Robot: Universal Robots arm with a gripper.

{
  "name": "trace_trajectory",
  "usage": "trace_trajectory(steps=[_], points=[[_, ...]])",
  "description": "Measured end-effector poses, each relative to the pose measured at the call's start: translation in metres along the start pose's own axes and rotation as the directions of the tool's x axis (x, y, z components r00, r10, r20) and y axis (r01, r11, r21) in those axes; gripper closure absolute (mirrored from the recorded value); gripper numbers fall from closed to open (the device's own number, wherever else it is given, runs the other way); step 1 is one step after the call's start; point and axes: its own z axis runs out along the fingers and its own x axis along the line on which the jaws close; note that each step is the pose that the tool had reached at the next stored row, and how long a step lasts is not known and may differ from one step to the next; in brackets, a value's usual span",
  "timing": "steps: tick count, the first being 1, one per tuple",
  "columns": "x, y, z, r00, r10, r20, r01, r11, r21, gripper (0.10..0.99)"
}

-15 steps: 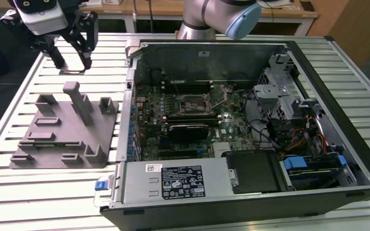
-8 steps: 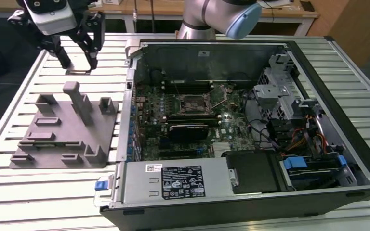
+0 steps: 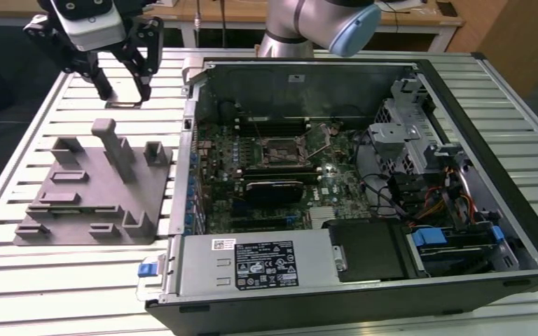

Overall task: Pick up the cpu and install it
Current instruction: 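Pick up the cpu and move it towards the insertion slot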

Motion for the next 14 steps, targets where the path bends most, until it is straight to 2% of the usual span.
trace_trajectory(steps=[14], points=[[-0.0244,0.0018,0.0011,1.0000,0.000,0.0000,0.000,1.0000,0.000,0.545]])
